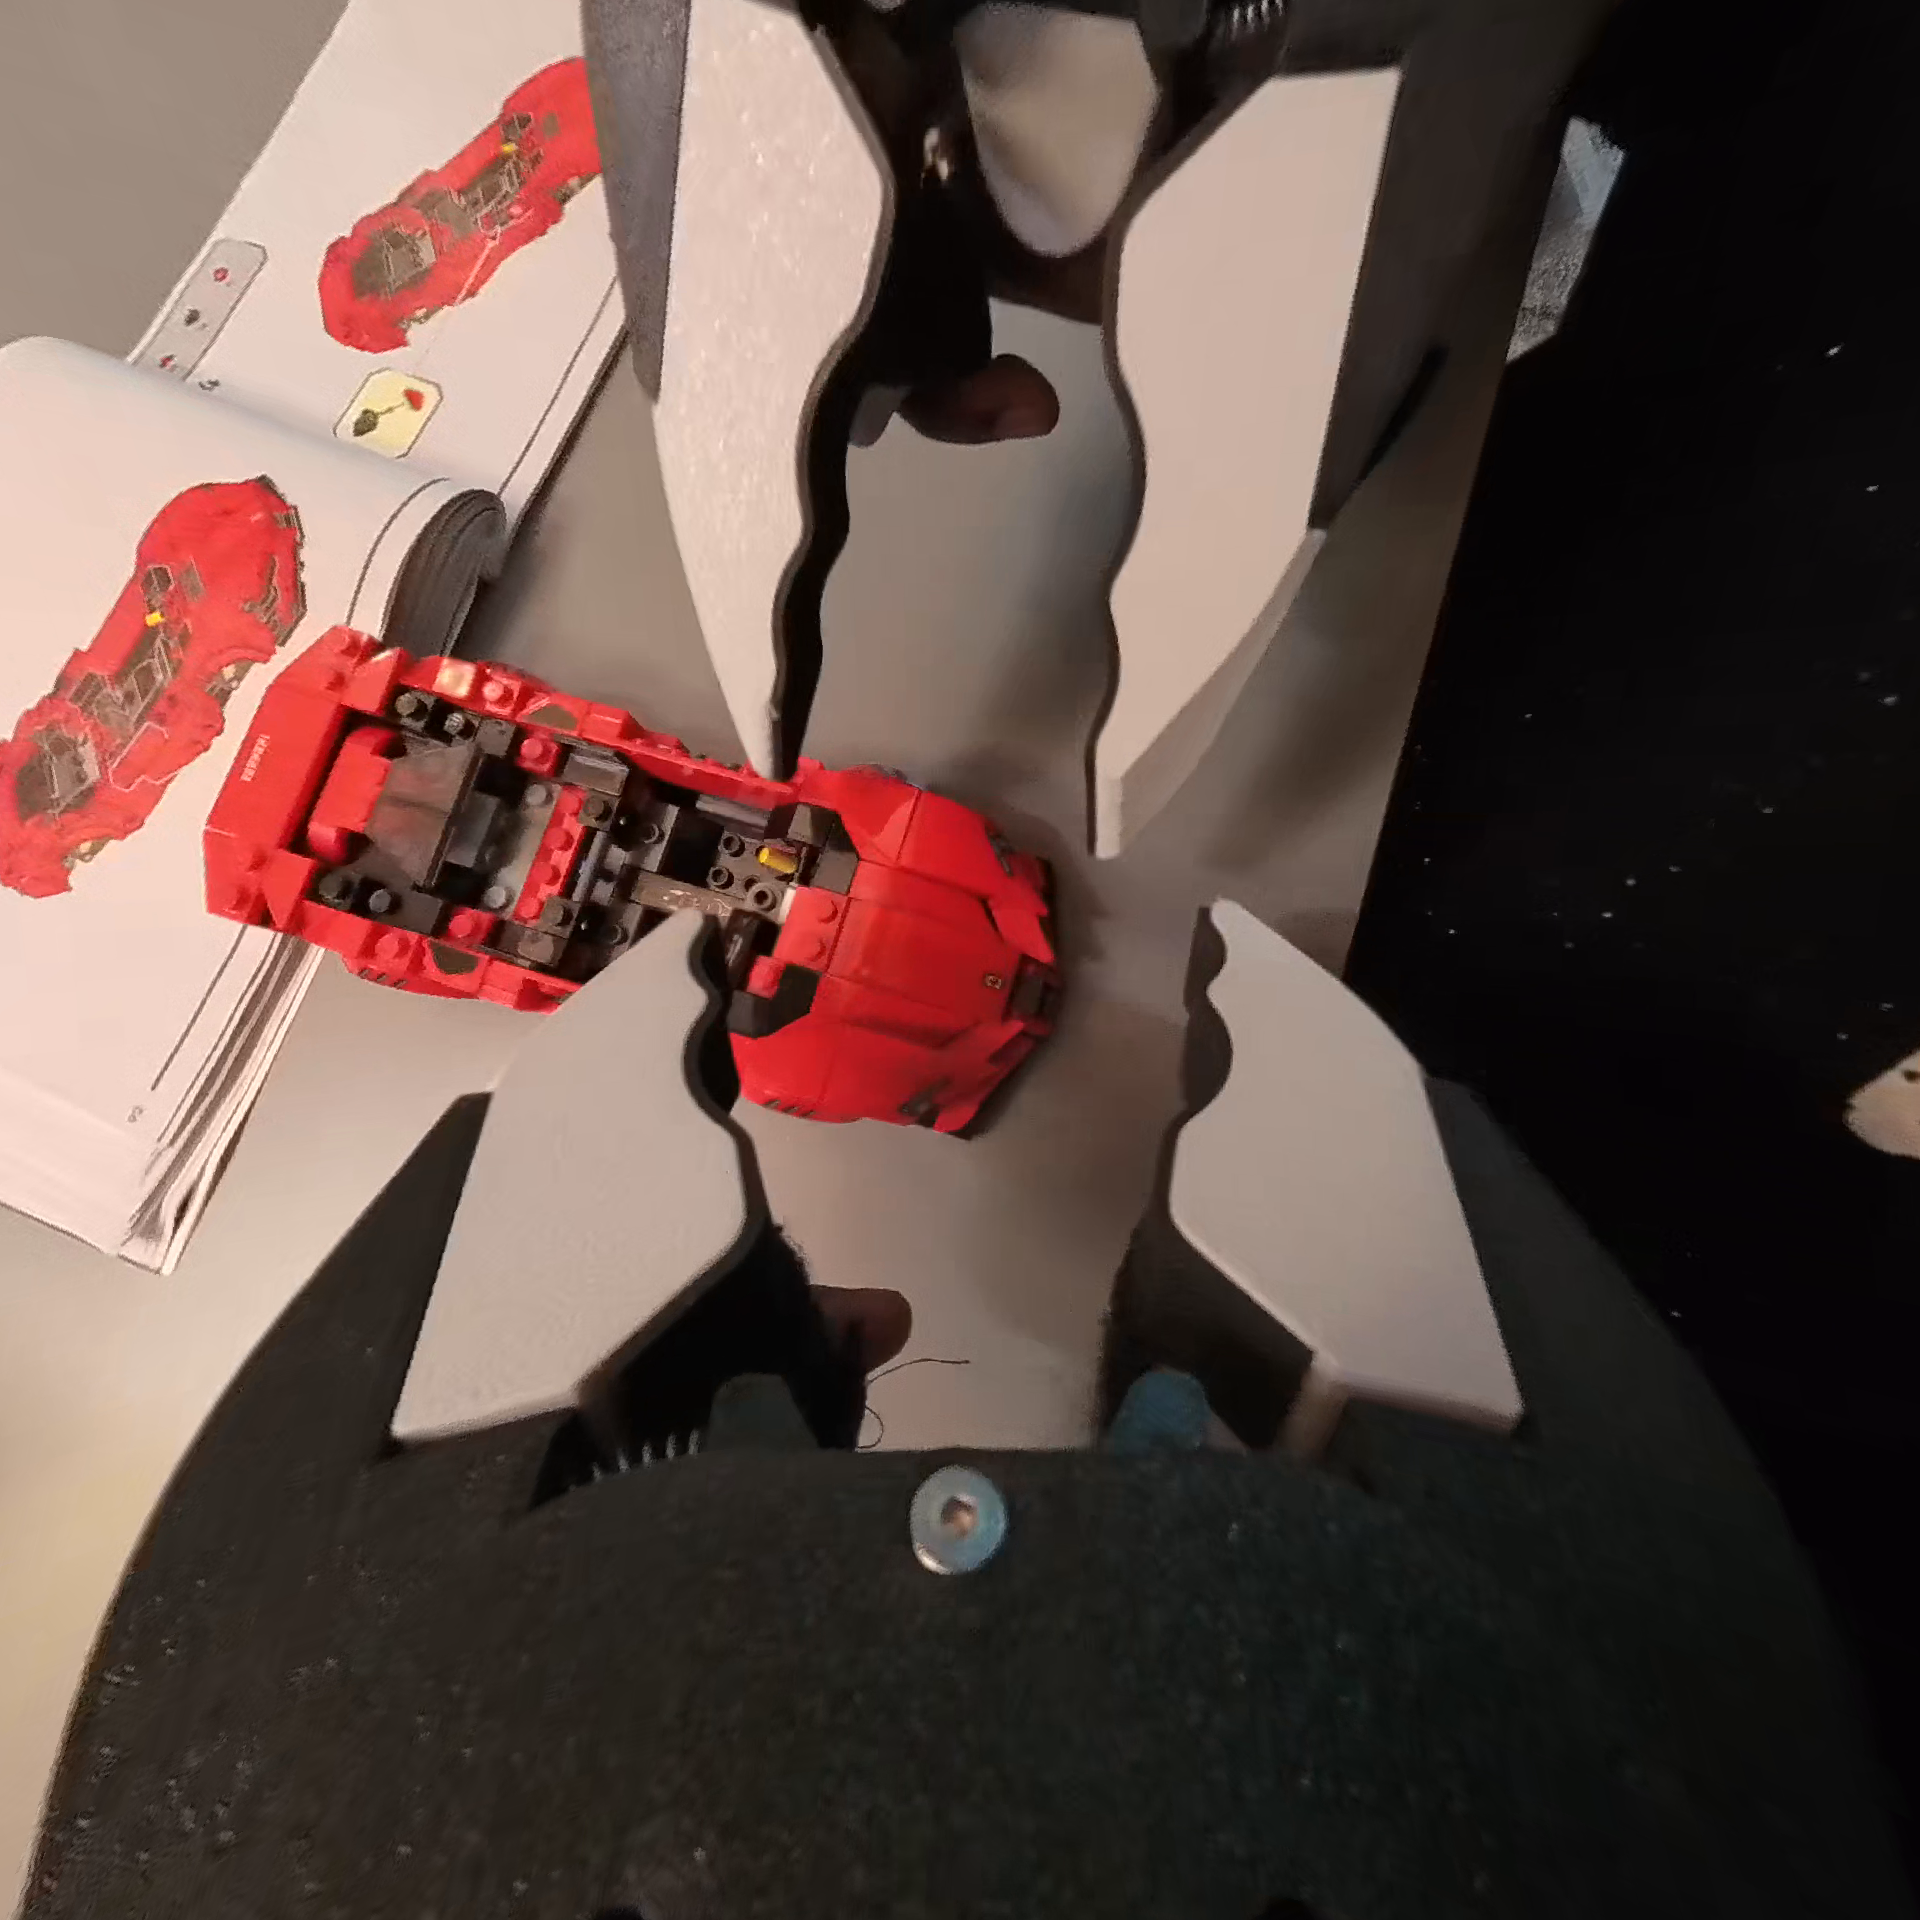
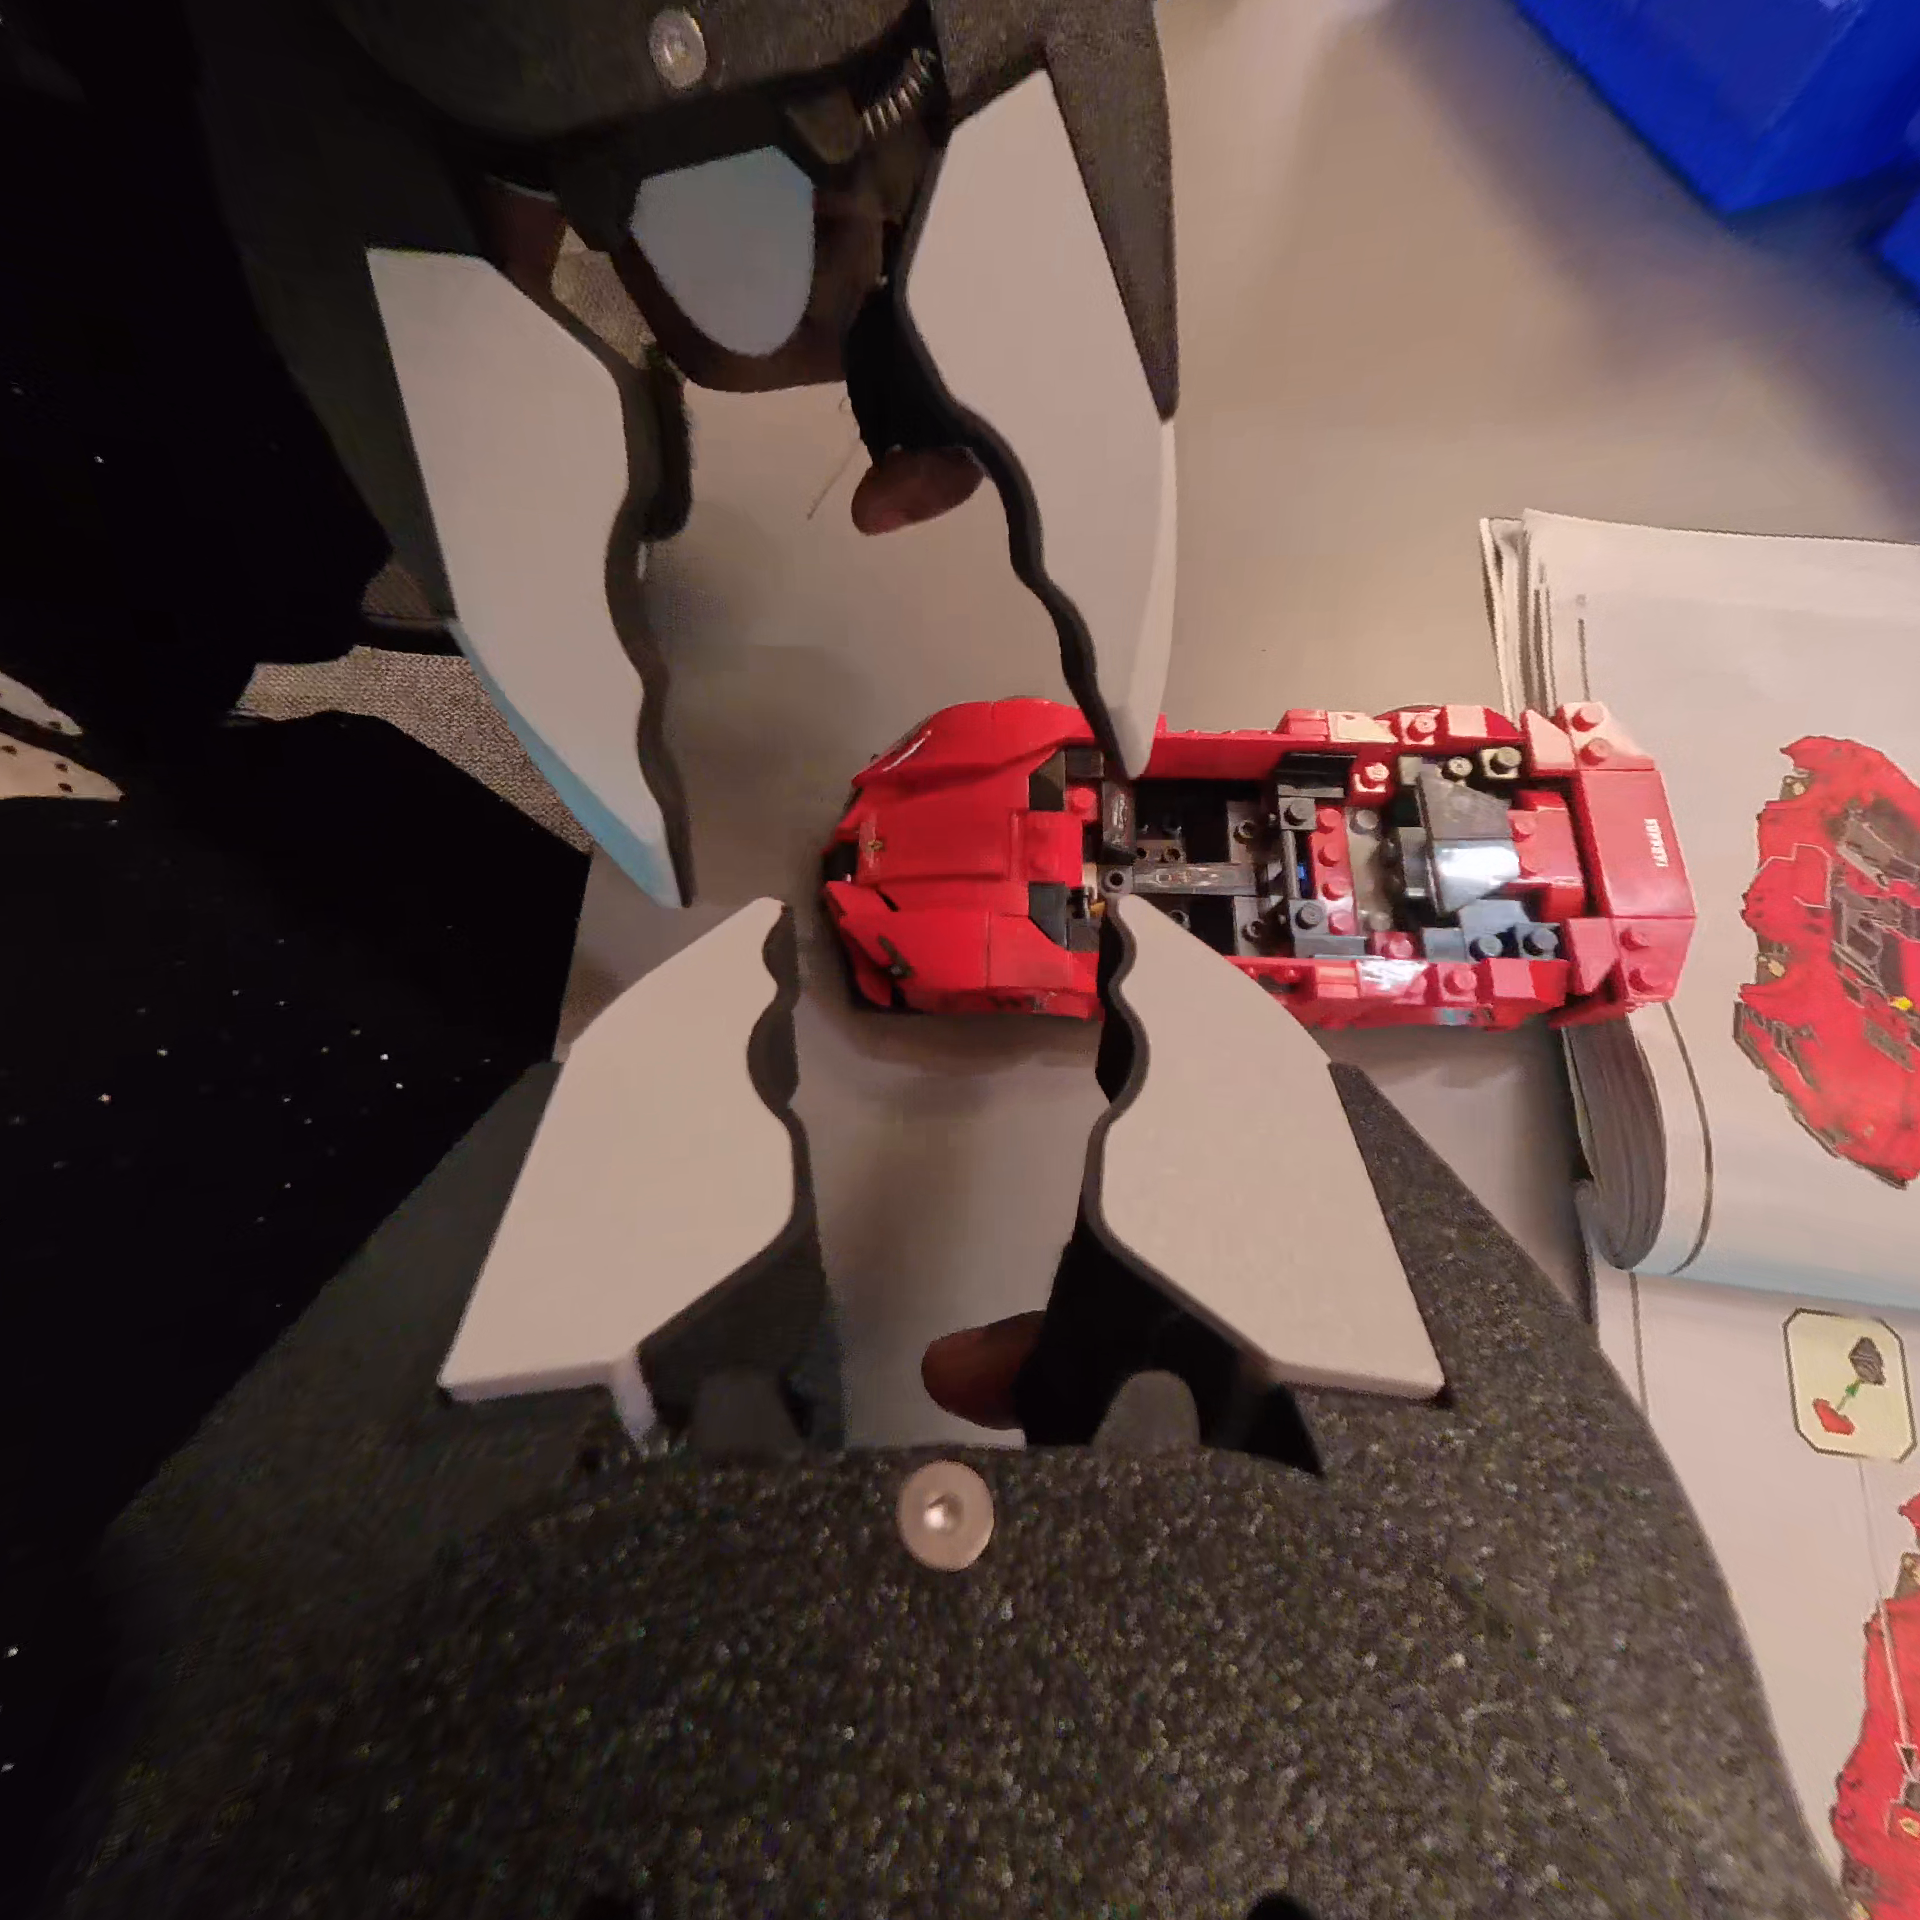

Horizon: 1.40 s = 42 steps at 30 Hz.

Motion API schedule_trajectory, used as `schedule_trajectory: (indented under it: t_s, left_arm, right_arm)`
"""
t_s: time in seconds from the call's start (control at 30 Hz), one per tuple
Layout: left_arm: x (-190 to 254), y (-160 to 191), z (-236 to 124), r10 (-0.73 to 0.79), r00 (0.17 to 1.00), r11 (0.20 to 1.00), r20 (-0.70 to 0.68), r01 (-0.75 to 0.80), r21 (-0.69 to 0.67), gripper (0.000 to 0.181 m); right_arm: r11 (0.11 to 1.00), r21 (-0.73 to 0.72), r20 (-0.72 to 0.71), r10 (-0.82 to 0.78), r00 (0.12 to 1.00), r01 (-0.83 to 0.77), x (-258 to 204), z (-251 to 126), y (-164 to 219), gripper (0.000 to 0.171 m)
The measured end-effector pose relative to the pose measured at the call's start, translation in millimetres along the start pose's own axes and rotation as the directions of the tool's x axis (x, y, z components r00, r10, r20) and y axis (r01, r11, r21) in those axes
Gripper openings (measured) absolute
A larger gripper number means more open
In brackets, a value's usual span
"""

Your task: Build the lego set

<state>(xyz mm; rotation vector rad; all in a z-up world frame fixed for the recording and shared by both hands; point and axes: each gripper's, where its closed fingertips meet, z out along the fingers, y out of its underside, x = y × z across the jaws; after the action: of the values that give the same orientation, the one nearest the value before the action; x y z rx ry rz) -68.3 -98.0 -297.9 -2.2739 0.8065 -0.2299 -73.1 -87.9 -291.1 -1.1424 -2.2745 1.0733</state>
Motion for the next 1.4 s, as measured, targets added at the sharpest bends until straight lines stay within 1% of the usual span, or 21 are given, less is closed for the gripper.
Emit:
schedule_trajectory:
  t_s: [0.07, 0.1, 0.17, 0.27, 0.37, 0.53, 0.63, 0.8, 0.97, 1.0, 1.07, 1.1, 1.13, 1.17, 1.3, 1.33, 1.37, 1.4]
  left_arm:
    - [-2.4, -1.6, 1.2, 0.013, 1.0, 1.0, 0.011, -0.013, 0.013, 0.077]
    - [-3.3, -3.0, 0.5, 0.013, 1.0, 0.999, 0.01, -0.013, 0.029, 0.07]
    - [-4.8, -1.8, -0.7, 0.017, 1.0, 0.999, 0.007, -0.017, 0.042, 0.065]
    - [-3.6, 0.5, -3.4, 0.035, 0.999, 0.998, -0.004, -0.035, 0.056, 0.051]
    - [-5.0, 1.0, -5.0, 0.043, 0.999, 0.996, -0.008, -0.043, 0.073, 0.043]
    - [-10.5, 5.7, -8.9, 0.055, 0.998, 0.997, 0.018, -0.056, 0.057, 0.043]
    - [-13.1, 9.7, -11.9, 0.058, 0.998, 0.997, 0.031, -0.06, 0.049, 0.043]
    - [-17.0, 16.9, -12.8, 0.031, 0.999, 0.998, 0.03, -0.033, 0.045, 0.052]
    - [-21.0, 26.1, -14.2, 0.015, 0.999, 0.999, 0.047, -0.017, 0.034, 0.051]
    - [-21.3, 27.3, -15.1, 0.013, 0.999, 0.999, 0.049, -0.015, 0.036, 0.05]
    - [-21.7, 29.6, -16.1, 0.012, 0.999, 0.999, 0.051, -0.014, 0.036, 0.043]
    - [-21.3, 30.2, -16.7, 0.02, 0.999, 0.999, 0.051, -0.021, 0.038, 0.034]
    - [-22.1, 29.7, -17.7, 0.031, 0.998, 0.998, 0.061, -0.033, 0.044, 0.018]
    - [-26.0, 28.7, -19.2, 0.035, 0.996, 0.998, 0.087, -0.04, 0.054, 0.002]
    - [-31.7, 31.0, -22.9, 0.011, 0.992, 0.999, 0.123, -0.016, 0.036, 0.0]
    - [-34.0, 30.5, -23.4, 0.004, 0.991, 0.999, 0.137, -0.009, 0.039, 0.003]
    - [-34.5, 30.2, -23.5, -0.005, 0.99, 0.999, 0.138, -0.001, 0.042, 0.01]
    - [-33.3, 30.5, -23.0, -0.009, 0.992, 0.999, 0.127, 0.004, 0.039, 0.018]
  right_arm:
    - [1.0, -0.016, -0.007, -0.002, 1.0, 0.002, -0.8, 4.7, -1.5, 0.056]
    - [1.0, -0.021, -0.009, -0.006, 1.0, 0.006, -1.4, 7.2, -2.7, 0.056]
    - [0.999, -0.029, -0.019, -0.019, 1.0, 0.019, -0.8, 11.2, -5.1, 0.051]
    - [0.999, -0.037, -0.025, -0.029, 0.999, 0.028, 1.1, 14.0, -8.1, 0.046]
    - [0.999, -0.036, -0.032, -0.017, 0.999, 0.016, 4.7, 15.3, -9.6, 0.043]
    - [0.996, -0.091, -0.033, -0.022, 0.999, 0.019, 4.1, 13.3, -1.2, 0.045]
    - [0.995, -0.101, -0.042, -0.016, 0.999, 0.012, 6.0, 9.3, 3.3, 0.045]
    - [0.994, -0.11, -0.058, -0.003, 0.998, -0.003, 8.2, 3.2, 9.1, 0.044]
    - [0.993, -0.12, -0.071, 0.0, 0.998, -0.009, 9.1, 0.9, 14.3, 0.044]
    - [0.993, -0.12, -0.072, 0.002, 0.997, -0.011, 8.6, -0.1, 15.3, 0.04]
    - [0.992, -0.121, -0.069, 0.007, 0.998, -0.016, 8.2, -1.5, 17.0, 0.024]
    - [0.992, -0.124, -0.068, 0.01, 0.998, -0.018, 7.9, -2.1, 17.6, 0.014]
    - [0.992, -0.128, -0.072, 0.013, 0.997, -0.022, 8.5, -2.9, 18.1, 0.004]
    - [0.991, -0.135, -0.079, 0.015, 0.997, -0.025, 9.5, -3.6, 18.7, 0.0]
    - [0.991, -0.134, -0.091, 0.016, 0.996, -0.028, 11.3, -4.6, 18.0, 0.002]
    - [0.991, -0.132, -0.101, 0.022, 0.995, -0.035, 13.1, -4.7, 18.1, 0.013]
    - [0.989, -0.14, -0.111, 0.028, 0.993, -0.043, 15.1, -5.0, 19.3, 0.025]
    - [0.988, -0.149, -0.117, 0.032, 0.993, -0.049, 16.7, -5.3, 20.4, 0.034]
